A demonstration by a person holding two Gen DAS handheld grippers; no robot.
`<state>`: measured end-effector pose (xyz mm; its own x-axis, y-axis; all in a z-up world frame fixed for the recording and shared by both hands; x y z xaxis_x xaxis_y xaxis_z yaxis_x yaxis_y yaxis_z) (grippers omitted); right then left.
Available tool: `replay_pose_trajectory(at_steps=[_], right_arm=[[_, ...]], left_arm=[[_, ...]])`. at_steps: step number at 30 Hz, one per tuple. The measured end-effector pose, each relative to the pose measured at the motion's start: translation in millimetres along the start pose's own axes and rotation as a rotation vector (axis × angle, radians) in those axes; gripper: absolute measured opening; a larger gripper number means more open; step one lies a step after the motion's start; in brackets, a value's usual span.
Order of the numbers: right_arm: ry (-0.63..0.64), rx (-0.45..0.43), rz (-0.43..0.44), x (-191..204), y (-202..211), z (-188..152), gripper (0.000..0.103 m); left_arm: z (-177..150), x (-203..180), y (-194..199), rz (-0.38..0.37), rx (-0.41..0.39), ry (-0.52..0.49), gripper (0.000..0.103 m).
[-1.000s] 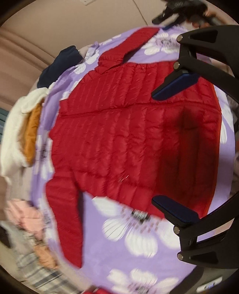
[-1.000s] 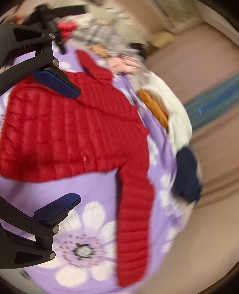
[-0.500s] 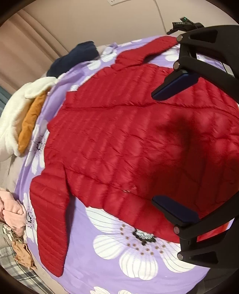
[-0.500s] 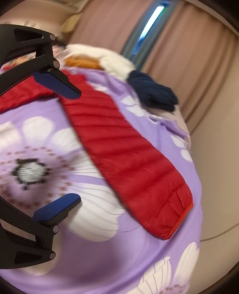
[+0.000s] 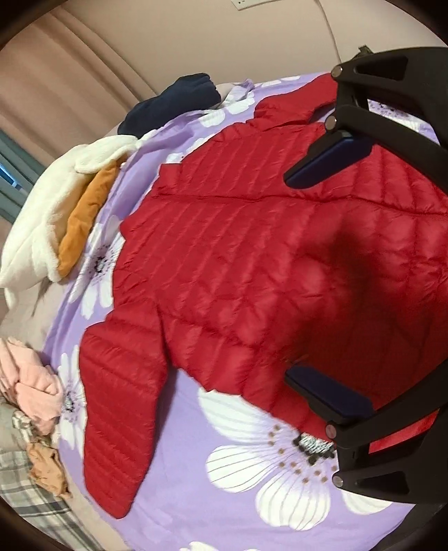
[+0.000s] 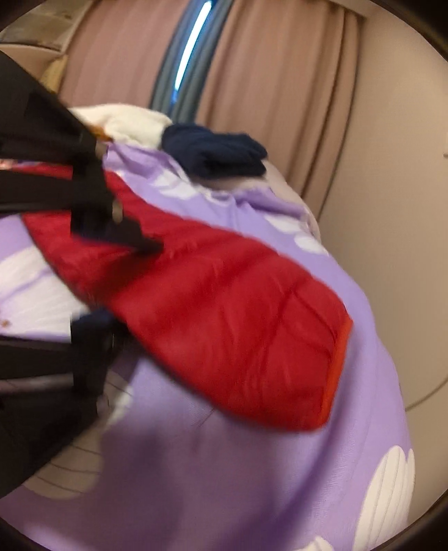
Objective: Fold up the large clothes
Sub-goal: 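Grasp the sleeve cuff nearest the right tool with the right tool, then fold the gripped sleeve across the jacket body with the right tool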
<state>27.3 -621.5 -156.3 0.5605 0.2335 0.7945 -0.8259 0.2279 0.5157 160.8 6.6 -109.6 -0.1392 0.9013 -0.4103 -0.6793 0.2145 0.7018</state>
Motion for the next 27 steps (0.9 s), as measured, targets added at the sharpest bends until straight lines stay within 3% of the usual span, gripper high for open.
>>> replay_pose_trajectory(at_steps=[2,6,12,18,21,27], right_arm=[[0.061,-0.025,0.009,15.0,4.3,3.3,0.009],[0.3,-0.083,0.108,88.7,33.2,0.1,0.008],[0.608,-0.044,0.268,210.1,64.6,-54.1,0.008],[0.868,0.075,0.428,315.6,60.8,-165.3,0.008],[1.007,0.119,0.467,345.6,51.0,-227.5,0.008],[1.234,0.215,0.492,356.1,16.0,-345.9,0.008]], left_arm=[[1.6,3.6,-0.4,0.001,0.006,0.001,0.103],[5.0,10.1,-5.2,0.002,0.054,0.007,0.103],[13.5,7.7,0.3,-0.029,0.053,-0.007,0.103],[30.4,2.8,11.2,-0.129,0.023,0.023,0.103],[39.7,10.9,13.8,-0.178,0.01,0.083,0.103],[54.1,41.3,16.4,-0.171,-0.027,0.18,0.103]])
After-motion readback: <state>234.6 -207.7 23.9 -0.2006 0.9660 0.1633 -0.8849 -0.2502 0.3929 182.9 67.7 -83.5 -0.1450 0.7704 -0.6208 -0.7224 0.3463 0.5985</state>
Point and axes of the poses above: each gripper's, at about its wrist camera, not at the fingertips, and y roughly against the way its jaws point, x to its left, z to its top, the point moved 5 cm from there along -y, roughly the way its jaws point, and after that the axes turned 8 degrees about -x, right-handed, at the moved point
